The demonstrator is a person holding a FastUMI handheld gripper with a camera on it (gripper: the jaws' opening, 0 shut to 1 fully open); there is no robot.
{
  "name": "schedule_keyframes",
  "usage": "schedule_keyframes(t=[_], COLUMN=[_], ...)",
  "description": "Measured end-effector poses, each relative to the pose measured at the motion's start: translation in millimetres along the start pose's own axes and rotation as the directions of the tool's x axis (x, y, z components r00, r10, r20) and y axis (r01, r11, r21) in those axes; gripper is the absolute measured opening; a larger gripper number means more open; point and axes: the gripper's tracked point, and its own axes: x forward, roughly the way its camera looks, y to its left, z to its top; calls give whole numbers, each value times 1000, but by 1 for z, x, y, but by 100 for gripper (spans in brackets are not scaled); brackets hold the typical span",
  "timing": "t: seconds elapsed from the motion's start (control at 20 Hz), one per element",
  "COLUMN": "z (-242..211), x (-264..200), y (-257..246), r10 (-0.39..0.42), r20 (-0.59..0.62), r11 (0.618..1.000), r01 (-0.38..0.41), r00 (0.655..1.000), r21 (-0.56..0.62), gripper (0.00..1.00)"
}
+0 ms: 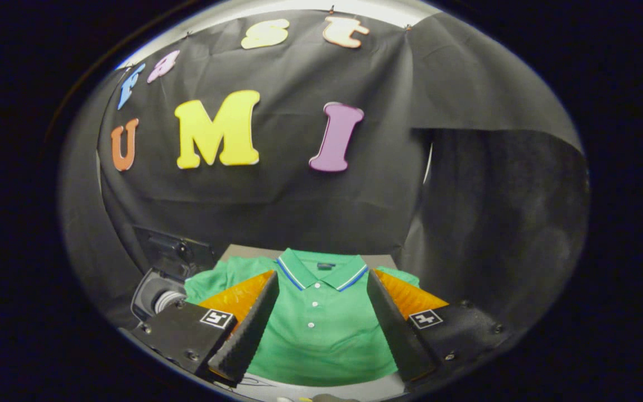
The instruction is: Put the clothes into the washing machine and then close the washing machine lid.
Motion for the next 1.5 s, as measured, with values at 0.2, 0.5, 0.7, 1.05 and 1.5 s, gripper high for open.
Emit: schedule_keyframes(t=[0.2, 0.5, 0.7, 1.05, 1.5], z=[-40, -73, -73, -73, -66], x=[50, 73, 71, 76, 73], y=[0, 0, 1, 6, 18], r10=[16, 19, 33, 80, 108], r20=[-135, -297, -350, -326, -309], r11=[1000, 1000, 999, 997, 994], r01=[-18, -13, -26, -68, -92], r00=[991, 955, 936, 942, 945], r21=[-9, 22, 24, 49, 66], gripper=[99, 99, 99, 95, 21])
